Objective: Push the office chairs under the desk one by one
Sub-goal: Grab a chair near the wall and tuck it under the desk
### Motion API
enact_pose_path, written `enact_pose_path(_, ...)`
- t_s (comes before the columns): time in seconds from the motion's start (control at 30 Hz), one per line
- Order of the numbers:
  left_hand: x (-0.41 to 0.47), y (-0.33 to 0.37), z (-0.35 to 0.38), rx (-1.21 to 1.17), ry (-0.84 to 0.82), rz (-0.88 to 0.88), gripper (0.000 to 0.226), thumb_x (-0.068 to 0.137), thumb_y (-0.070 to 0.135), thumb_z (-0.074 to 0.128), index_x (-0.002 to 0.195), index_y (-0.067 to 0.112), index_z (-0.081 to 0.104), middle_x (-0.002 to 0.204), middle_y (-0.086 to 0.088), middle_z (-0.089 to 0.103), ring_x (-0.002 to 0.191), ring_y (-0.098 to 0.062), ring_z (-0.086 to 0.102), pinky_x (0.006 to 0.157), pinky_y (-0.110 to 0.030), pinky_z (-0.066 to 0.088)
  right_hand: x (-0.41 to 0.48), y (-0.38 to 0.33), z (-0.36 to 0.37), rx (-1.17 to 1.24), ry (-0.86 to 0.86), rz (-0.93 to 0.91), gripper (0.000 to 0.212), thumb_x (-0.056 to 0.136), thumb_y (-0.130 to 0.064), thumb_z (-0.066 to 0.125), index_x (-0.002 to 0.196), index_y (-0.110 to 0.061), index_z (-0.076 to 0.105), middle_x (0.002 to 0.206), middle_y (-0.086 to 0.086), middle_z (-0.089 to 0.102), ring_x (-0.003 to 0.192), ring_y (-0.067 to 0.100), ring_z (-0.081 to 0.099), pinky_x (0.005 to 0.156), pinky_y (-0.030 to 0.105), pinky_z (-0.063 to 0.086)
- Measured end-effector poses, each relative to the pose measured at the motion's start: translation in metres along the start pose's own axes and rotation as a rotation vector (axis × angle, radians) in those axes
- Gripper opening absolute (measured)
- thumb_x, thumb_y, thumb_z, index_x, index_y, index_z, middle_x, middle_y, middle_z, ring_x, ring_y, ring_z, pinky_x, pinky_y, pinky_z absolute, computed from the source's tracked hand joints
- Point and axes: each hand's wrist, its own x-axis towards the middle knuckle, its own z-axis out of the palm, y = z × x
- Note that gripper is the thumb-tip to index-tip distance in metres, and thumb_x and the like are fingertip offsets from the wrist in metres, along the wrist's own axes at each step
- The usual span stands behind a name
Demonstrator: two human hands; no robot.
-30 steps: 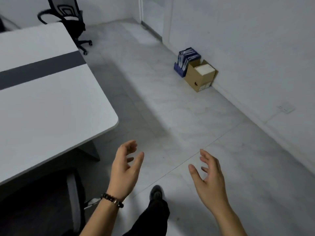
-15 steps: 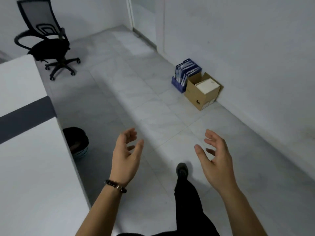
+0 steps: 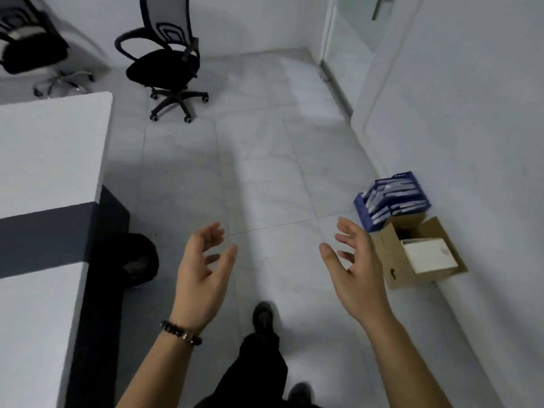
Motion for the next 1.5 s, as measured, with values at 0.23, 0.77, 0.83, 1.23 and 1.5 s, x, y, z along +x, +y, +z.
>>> enact_pose_path(0.23, 0.227, -0.051, 0.051, -0.023, 0.112, -0.106, 0.035, 0.089, 0.016, 0.061, 0.122, 0.021, 0.050, 0.119, 0.003, 0.058, 0.108, -0.005, 0.056, 0.083, -0.023, 0.048, 0.242, 0.013, 0.068, -0.088, -0.119, -0.070, 0.051, 0.090, -0.035, 0.064, 0.135, -0.038, 0.040, 0.133, -0.015, 0.047, 0.119, -0.001, 0.050, 0.096, 0.031, 0.050)
enact_pose_path(0.77, 0.756, -0.053, 0.126, 0.031, 0.047, -0.136, 0.029, 0.091, 0.014, 0.059, 0.117, 0.024, 0.051, 0.117, 0.007, 0.058, 0.104, -0.002, 0.057, 0.077, -0.014, 0.048, 0.751, -0.023, 0.192, 0.029, -0.097, -0.018, 0.044, 0.089, -0.027, 0.067, 0.129, -0.035, 0.049, 0.127, -0.019, 0.056, 0.116, -0.001, 0.054, 0.094, 0.025, 0.048)
enact_pose_path(0.83, 0.826, -0.056, 0.134, 0.037, 0.052, -0.168, 0.029, 0.091, 0.015, 0.059, 0.116, 0.026, 0.050, 0.117, 0.007, 0.058, 0.106, -0.005, 0.057, 0.079, -0.018, 0.049, 0.825, -0.026, 0.214, 0.032, -0.129, -0.025, 0.042, 0.090, -0.027, 0.067, 0.127, -0.036, 0.050, 0.127, -0.019, 0.056, 0.116, 0.000, 0.054, 0.094, 0.026, 0.049)
enact_pose_path(1.23, 1.190, -0.062, 0.118, 0.054, 0.291, -0.219, 0.030, 0.090, 0.020, 0.058, 0.118, 0.027, 0.049, 0.116, 0.013, 0.057, 0.106, -0.002, 0.057, 0.078, -0.018, 0.048, 1.233, -0.129, 0.357, -0.030, -0.369, -0.156, 0.045, 0.090, -0.026, 0.067, 0.132, -0.028, 0.051, 0.128, -0.019, 0.055, 0.116, 0.000, 0.054, 0.089, 0.015, 0.048)
enact_pose_path(1.5, 1.488, -0.100, 0.108, -0.032, 0.322, -0.246, 0.027, 0.090, 0.015, 0.060, 0.115, 0.025, 0.052, 0.112, 0.008, 0.059, 0.102, 0.001, 0.057, 0.076, -0.017, 0.050, 1.494, -0.164, 0.487, -0.098, -0.399, -0.149, 0.046, 0.090, -0.032, 0.066, 0.130, -0.038, 0.045, 0.129, -0.019, 0.053, 0.114, -0.008, 0.052, 0.086, 0.011, 0.044)
